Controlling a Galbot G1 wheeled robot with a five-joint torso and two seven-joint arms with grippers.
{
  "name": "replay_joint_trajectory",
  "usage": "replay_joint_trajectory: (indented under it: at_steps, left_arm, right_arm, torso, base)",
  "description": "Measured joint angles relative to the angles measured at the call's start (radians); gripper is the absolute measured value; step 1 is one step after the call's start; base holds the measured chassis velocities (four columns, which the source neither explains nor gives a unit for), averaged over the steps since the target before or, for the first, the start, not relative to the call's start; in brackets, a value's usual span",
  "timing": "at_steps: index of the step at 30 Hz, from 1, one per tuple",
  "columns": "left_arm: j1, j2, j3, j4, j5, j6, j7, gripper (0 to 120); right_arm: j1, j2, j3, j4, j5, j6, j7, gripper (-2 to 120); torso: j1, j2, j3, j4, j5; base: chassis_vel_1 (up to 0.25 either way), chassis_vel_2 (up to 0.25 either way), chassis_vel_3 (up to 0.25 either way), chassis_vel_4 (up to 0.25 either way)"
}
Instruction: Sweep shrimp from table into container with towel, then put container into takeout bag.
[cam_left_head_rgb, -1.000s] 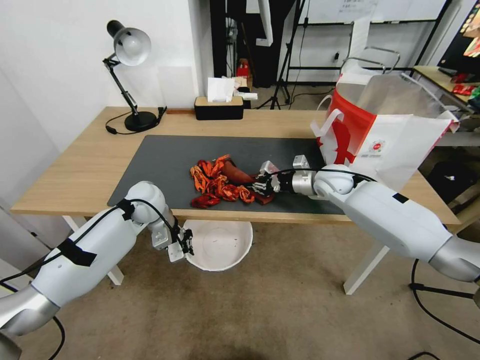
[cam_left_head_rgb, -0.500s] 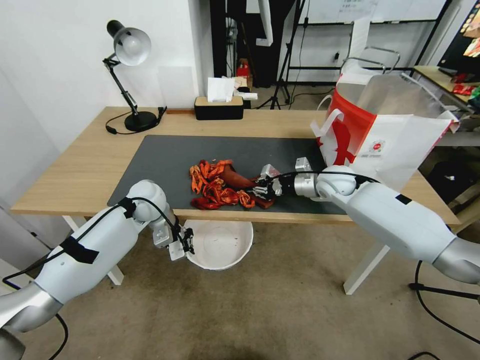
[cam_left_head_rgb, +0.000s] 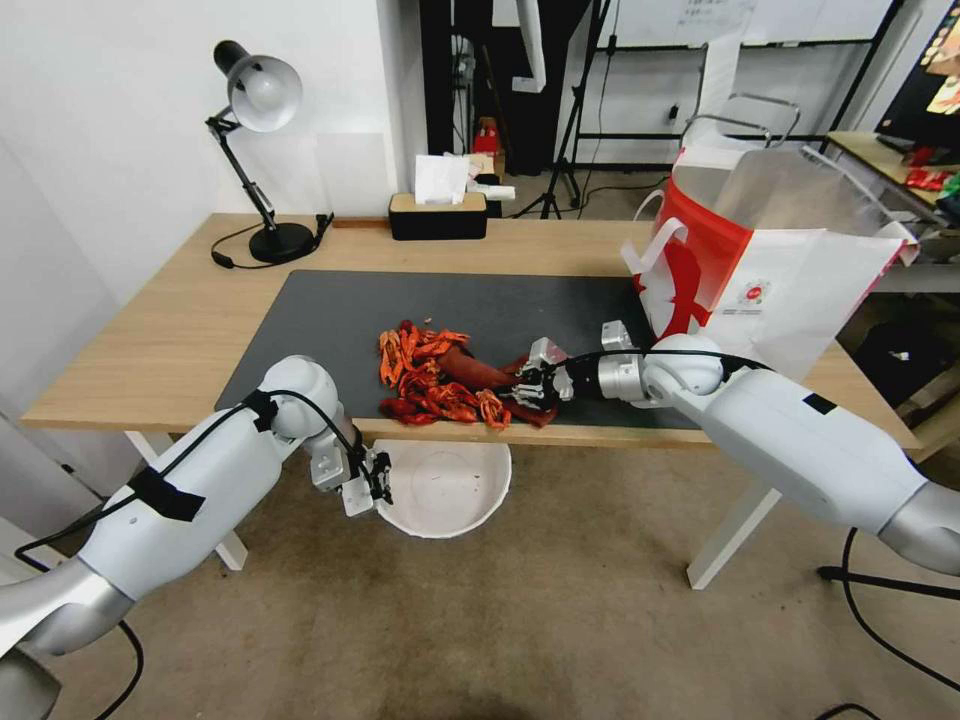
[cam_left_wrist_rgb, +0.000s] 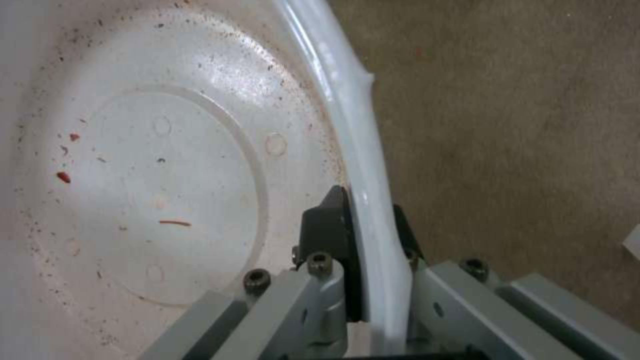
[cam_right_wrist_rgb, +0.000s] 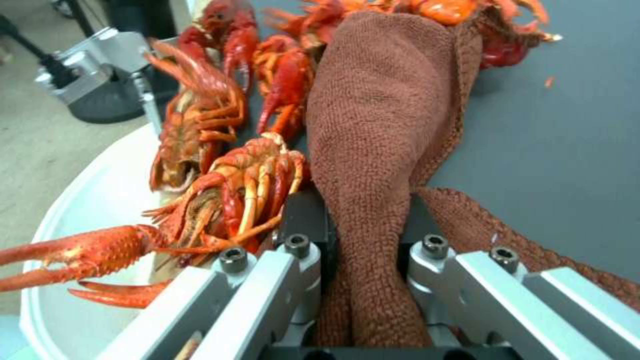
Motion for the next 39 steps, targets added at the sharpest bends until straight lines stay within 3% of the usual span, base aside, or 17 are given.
replay_joint_trajectory:
  at_steps: [39]
  left_arm:
    - [0.000, 0.002, 0.002, -0.002, -0.003, -0.002, -0.002, 0]
  right_arm:
    - [-0.015, -0.027, -0.019, 0.081, -0.017, -0.008, -0.096, 10]
  torso:
    - [0.000, 0.000, 0.000, 0.0001, 0.0000]
  base:
    - [0.000, 0.000, 0.000, 0.000]
